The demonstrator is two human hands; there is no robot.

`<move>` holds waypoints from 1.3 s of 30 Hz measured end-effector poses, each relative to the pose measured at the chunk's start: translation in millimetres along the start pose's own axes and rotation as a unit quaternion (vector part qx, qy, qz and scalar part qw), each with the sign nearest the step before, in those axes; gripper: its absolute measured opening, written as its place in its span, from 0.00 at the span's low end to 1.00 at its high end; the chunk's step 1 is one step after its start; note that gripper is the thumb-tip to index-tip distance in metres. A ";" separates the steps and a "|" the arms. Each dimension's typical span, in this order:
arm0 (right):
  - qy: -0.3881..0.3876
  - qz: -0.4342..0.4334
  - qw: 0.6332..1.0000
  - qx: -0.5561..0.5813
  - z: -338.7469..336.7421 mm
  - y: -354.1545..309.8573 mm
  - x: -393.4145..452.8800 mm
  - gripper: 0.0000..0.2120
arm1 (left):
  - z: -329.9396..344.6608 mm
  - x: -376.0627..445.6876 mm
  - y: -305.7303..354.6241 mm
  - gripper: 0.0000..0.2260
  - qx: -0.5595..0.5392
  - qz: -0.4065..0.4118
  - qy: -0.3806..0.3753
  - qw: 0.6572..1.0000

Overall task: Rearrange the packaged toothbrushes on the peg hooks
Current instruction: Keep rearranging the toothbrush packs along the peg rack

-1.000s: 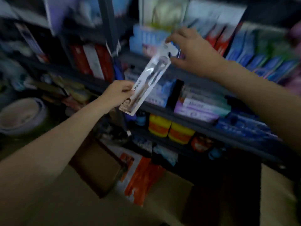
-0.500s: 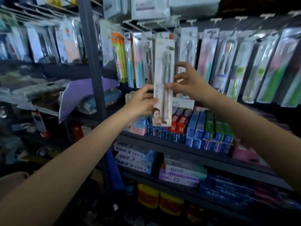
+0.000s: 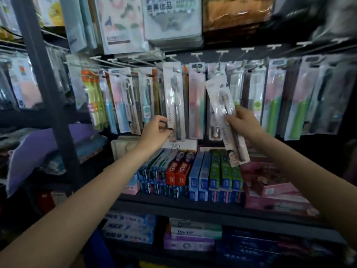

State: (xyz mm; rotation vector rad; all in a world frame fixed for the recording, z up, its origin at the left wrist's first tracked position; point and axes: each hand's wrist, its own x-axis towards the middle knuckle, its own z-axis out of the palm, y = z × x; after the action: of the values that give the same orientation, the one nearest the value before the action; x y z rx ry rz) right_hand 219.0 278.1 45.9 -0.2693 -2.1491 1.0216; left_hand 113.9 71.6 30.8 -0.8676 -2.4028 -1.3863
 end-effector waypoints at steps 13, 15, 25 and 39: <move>-0.071 -0.118 0.979 -0.153 -4.2 -35.0 27.2 0.13 | 18.9 33.2 13.3 0.31 -0.064 0.059 0.110 0.990; -0.063 -0.114 0.982 -0.134 0.9 -44.1 34.9 0.13 | 17.9 35.5 13.4 0.32 -0.084 0.036 0.104 0.990; -0.003 0.032 0.995 0.097 35.9 -34.8 50.7 0.19 | 24.0 43.3 6.0 0.35 -0.070 0.049 0.073 0.994; 0.119 -0.151 0.977 -0.088 84.7 -73.7 26.5 0.17 | -17.3 59.5 -66.8 0.29 -0.009 0.077 0.102 0.992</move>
State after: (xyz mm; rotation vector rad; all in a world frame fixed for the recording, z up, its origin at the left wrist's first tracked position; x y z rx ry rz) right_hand 149.9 191.8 79.0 -0.1338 -1.9864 0.5966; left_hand 25.1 54.2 20.7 -0.8517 -2.1277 -1.3687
